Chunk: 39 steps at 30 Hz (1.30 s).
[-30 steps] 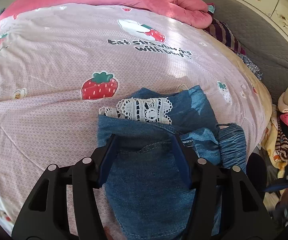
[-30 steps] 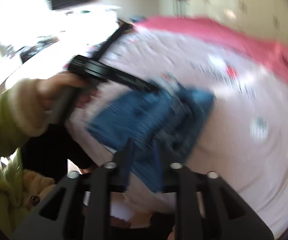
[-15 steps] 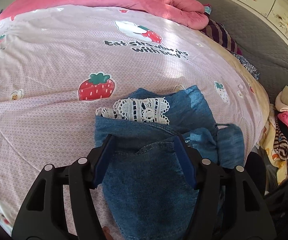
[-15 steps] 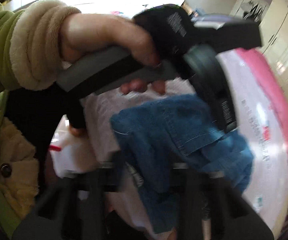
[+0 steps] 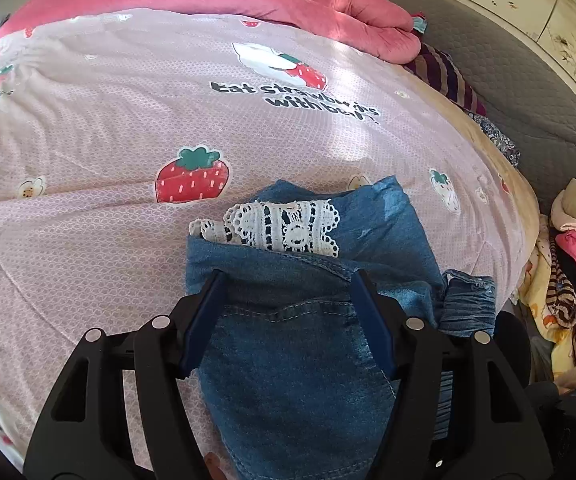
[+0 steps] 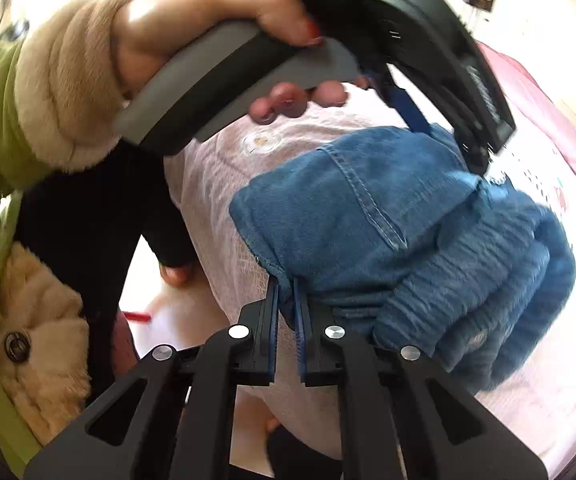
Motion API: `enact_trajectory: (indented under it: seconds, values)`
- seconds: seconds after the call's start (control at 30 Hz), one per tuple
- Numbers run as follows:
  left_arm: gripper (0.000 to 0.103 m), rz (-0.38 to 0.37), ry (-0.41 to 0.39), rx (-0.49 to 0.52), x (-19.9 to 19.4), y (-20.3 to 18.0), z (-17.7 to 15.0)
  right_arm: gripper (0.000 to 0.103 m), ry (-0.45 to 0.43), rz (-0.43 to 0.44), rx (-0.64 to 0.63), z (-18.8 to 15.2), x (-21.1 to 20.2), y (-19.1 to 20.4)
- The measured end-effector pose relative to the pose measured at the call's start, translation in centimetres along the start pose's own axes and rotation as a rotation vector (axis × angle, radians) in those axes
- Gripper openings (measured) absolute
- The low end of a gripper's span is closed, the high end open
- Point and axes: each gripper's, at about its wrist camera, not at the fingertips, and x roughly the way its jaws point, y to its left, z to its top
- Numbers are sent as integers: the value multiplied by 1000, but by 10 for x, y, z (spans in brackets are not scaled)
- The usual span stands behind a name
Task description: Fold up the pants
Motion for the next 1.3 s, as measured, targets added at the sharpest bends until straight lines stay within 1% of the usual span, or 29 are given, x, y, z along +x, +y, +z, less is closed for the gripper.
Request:
enact_trajectory:
  seconds: [0.03, 0.1, 0.13, 0.17, 0.23, 0.37, 0.43, 0.5, 0.57, 0.77, 0.87, 0.97, 1.07, 1.3]
  values:
    - [56, 3, -2, 2, -1, -1, 0, 11, -9, 4, 30, 0, -2, 0]
    - [56, 9, -11, 7, -3, -3, -1, 21, -42, 34, 105, -2, -11, -4]
    - [56, 10, -13, 7, -4, -3, -1, 30, -66, 56, 144, -1, -18, -5]
    - [56, 9, -15, 7, -5, -4, -1, 38, -83, 66, 163, -1, -24, -5]
    - [56, 11, -23, 9, -9, -5, -2, 45, -123, 72, 173, 3, -38, -2]
    - [56, 9, -49, 10, -20, -9, -2, 52, -159, 55, 172, 11, -56, 1]
    - [58, 13, -70, 12, -28, -11, -1, 56, -177, 54, 182, 13, -64, 2]
    - [58, 19, -83, 19, -35, -13, -1, 59, -183, 43, 185, 11, -66, 6]
    - [59, 33, -108, 36, -45, -16, -2, 68, -199, 23, 188, 11, -71, 8]
    - [65, 51, -165, 51, -70, -24, -4, 75, -249, -23, 236, 3, -85, 1]
    - [70, 63, -184, 58, -78, -28, -9, 79, -271, -54, 270, 1, -90, -7]
    - [73, 70, -194, 63, -85, -32, -14, 80, -292, -79, 312, -2, -97, -17]
    - [80, 76, -203, 67, -90, -35, -19, 84, -310, -111, 352, -5, -101, -24]
    - [88, 87, -215, 72, -97, -38, -29, 89, -330, -157, 450, -11, -106, -43]
